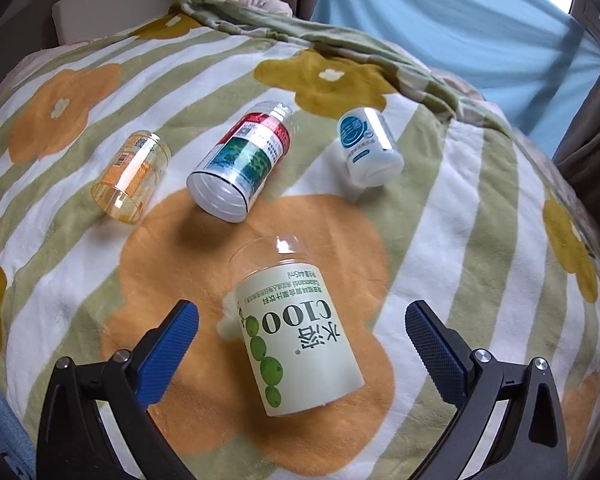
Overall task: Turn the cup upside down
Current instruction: 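Move the right tool toward the clear green-labelled cup lying on its side, then close the right tool on the green-labelled cup and lift it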
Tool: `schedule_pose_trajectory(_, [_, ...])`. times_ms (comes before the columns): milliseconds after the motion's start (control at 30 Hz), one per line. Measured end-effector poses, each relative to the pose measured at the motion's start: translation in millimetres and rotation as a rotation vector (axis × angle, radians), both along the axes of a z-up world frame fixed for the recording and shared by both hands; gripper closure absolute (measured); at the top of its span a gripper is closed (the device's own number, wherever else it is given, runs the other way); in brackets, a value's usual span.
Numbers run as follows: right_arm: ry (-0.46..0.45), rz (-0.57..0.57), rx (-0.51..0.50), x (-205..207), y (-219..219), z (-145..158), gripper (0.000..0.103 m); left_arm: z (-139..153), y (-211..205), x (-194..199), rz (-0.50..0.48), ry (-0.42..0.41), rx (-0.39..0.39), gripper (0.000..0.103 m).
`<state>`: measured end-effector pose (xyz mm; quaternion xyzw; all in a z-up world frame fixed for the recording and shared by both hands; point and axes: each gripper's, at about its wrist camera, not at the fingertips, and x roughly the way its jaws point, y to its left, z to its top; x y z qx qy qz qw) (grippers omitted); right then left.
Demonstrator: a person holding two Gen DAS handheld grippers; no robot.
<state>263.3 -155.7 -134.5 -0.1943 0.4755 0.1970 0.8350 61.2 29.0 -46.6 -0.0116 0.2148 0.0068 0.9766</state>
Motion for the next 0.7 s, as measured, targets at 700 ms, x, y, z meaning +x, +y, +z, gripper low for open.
schedule_pose_trajectory(700, [0.081, -0.012, -0.157, 12, 25, -38, 0.039, 0, 19, -6, 0.030, 0.016, -0.002, 0.000])
